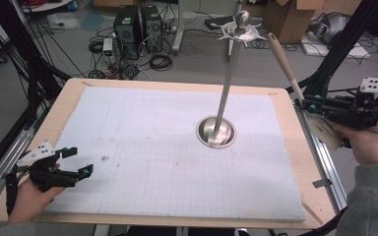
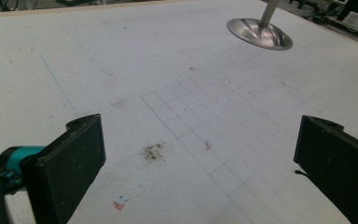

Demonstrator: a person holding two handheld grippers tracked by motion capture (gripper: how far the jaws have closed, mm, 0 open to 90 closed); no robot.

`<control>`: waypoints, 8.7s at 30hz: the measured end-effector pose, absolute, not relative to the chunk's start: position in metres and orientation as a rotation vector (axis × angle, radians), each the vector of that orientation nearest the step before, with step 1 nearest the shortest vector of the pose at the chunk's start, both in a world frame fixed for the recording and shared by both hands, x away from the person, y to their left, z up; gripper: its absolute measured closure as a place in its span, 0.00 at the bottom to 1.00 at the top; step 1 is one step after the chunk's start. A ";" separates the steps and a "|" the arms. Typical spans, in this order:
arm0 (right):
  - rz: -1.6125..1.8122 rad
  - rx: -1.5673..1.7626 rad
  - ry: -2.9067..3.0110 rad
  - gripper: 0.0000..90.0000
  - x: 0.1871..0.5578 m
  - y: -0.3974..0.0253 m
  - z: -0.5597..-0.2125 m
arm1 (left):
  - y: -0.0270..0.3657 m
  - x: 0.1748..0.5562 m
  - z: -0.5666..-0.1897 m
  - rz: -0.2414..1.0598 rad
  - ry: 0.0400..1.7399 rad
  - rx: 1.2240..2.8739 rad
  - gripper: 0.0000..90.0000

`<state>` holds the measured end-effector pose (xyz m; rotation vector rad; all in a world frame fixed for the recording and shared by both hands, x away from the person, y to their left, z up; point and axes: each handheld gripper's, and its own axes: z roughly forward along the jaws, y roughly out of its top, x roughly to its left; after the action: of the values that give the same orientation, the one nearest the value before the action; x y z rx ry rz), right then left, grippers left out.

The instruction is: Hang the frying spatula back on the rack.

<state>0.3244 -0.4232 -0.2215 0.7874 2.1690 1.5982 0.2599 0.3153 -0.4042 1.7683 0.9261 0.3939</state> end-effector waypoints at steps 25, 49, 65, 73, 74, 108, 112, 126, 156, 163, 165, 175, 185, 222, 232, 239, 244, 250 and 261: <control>1.646 0.802 2.203 0.85 0.331 -0.416 -0.233 | 0.315 0.259 -0.405 0.391 0.932 1.775 0.03; 1.648 0.808 2.242 0.85 0.343 -0.403 -0.244 | 0.315 0.259 -0.406 0.390 0.934 1.780 0.03; 1.595 0.827 2.273 0.85 0.350 -0.391 -0.248 | 0.317 0.259 -0.405 0.390 0.935 1.771 0.03; 1.583 0.831 2.287 0.85 0.355 -0.385 -0.250 | 0.316 0.259 -0.405 0.389 0.932 1.773 0.03; 1.581 0.828 2.284 0.85 0.355 -0.384 -0.251 | 0.316 0.259 -0.405 0.389 0.932 1.773 0.03; 1.535 0.835 2.297 0.85 0.373 -0.364 -0.260 | 0.320 0.254 -0.406 0.396 0.947 1.767 0.03; 1.534 0.843 2.301 0.85 0.374 -0.362 -0.261 | 0.320 0.254 -0.406 0.397 0.946 1.769 0.03; 1.521 0.846 2.303 0.85 0.379 -0.355 -0.265 | 0.320 0.254 -0.406 0.396 0.946 1.770 0.03; 1.498 0.872 2.261 0.83 0.392 -0.344 -0.271 | 0.325 0.247 -0.407 0.408 0.963 1.767 0.03; 1.492 0.888 2.247 0.74 0.393 -0.345 -0.272 | 0.326 0.246 -0.406 0.410 0.966 1.761 0.03; 1.470 0.887 2.250 0.71 0.393 -0.344 -0.272 | 0.326 0.246 -0.406 0.409 0.966 1.763 0.03; 1.508 0.874 2.206 0.36 0.384 -0.349 -0.283 | 0.323 0.248 -0.407 0.407 0.959 1.774 0.03; 1.548 0.840 2.179 0.17 0.380 -0.346 -0.282 | 0.322 0.249 -0.406 0.404 0.953 1.773 0.03; 1.616 0.794 2.163 0.17 0.339 -0.343 -0.323 | 0.312 0.262 -0.402 0.365 0.906 1.713 0.03; 1.731 0.822 2.112 0.17 0.334 -0.343 -0.343 | 0.307 0.261 -0.397 0.384 0.856 1.687 0.03; 1.724 0.819 2.106 0.17 0.327 -0.342 -0.351 | 0.302 0.260 -0.395 0.369 0.804 1.648 0.03; 1.701 0.821 2.111 0.17 0.320 -0.340 -0.354 | 0.300 0.263 -0.395 0.344 0.814 1.661 0.03; 1.681 0.819 2.104 0.17 0.313 -0.341 -0.359 | 0.298 0.267 -0.397 0.344 0.800 1.666 0.03; 1.614 0.832 2.086 0.17 0.299 -0.355 -0.366 | 0.299 0.268 -0.399 0.334 0.820 1.665 0.03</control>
<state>0.2987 -0.3551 -0.3657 0.8319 2.0861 1.6138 0.2676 0.2989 -0.3985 1.6650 0.8200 0.3335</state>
